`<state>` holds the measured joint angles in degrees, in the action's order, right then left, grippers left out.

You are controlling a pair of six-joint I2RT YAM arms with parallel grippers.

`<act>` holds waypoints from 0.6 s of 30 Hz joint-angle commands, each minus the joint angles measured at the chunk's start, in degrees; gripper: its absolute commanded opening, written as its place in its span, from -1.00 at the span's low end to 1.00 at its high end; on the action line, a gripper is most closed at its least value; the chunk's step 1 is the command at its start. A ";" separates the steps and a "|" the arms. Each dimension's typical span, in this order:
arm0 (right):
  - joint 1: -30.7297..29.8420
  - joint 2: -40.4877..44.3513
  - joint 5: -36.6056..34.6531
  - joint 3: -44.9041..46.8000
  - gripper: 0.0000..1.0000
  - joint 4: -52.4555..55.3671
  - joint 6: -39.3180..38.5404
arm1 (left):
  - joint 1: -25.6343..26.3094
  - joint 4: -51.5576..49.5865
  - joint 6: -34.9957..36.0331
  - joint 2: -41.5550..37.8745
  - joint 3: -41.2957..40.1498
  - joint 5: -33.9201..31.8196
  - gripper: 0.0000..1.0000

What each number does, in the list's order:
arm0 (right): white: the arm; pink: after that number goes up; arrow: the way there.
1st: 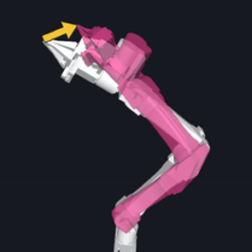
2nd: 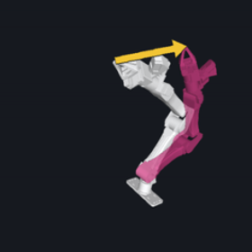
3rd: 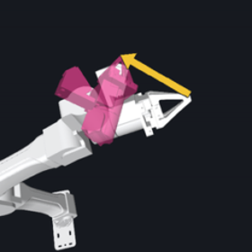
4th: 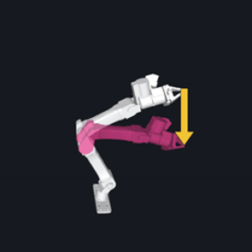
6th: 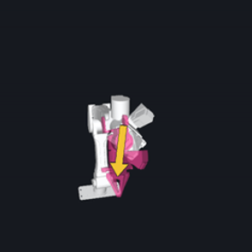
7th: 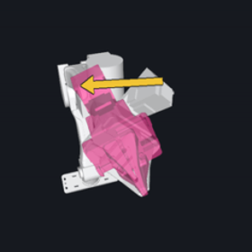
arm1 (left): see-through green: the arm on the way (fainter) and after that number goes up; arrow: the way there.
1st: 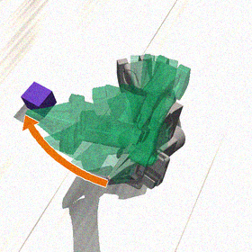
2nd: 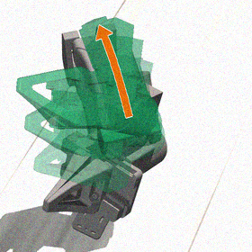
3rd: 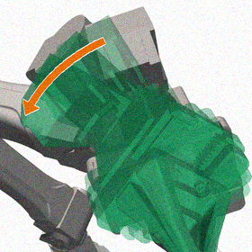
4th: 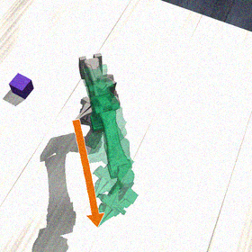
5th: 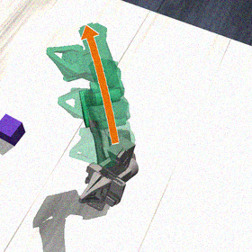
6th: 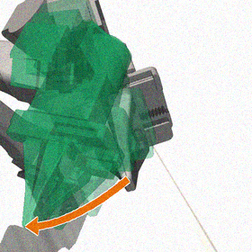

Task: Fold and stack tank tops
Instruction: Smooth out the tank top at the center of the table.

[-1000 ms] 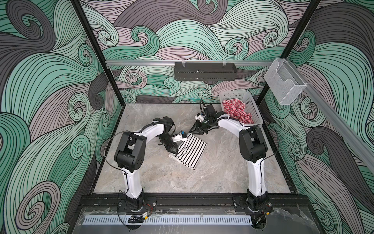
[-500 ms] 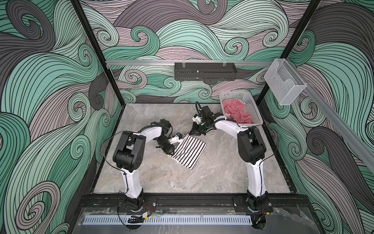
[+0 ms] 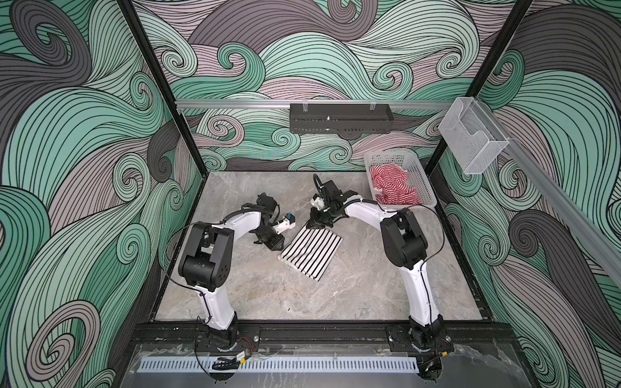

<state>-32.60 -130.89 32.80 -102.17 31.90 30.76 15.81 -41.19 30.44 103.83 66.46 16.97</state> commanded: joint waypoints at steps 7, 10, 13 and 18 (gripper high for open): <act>-0.05 -7.95 -0.51 -8.47 -1.00 1.74 2.10 | -0.28 2.97 -2.68 1.71 -1.38 -7.65 -0.52; -0.18 -5.28 0.52 -5.97 -0.96 0.66 1.80 | -0.26 2.79 -3.54 -0.74 -1.27 -9.15 -0.52; -0.12 2.31 -0.52 0.90 -0.83 -2.84 1.50 | 0.46 0.96 -4.14 -4.88 0.30 -7.91 -0.52; -0.12 13.35 -3.82 10.44 -0.59 -4.39 -0.59 | 3.69 -2.71 -2.86 -8.45 4.27 -1.57 -0.46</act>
<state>-32.62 -123.44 31.35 -94.02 29.80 31.66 17.28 -40.75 27.29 97.86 67.16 10.70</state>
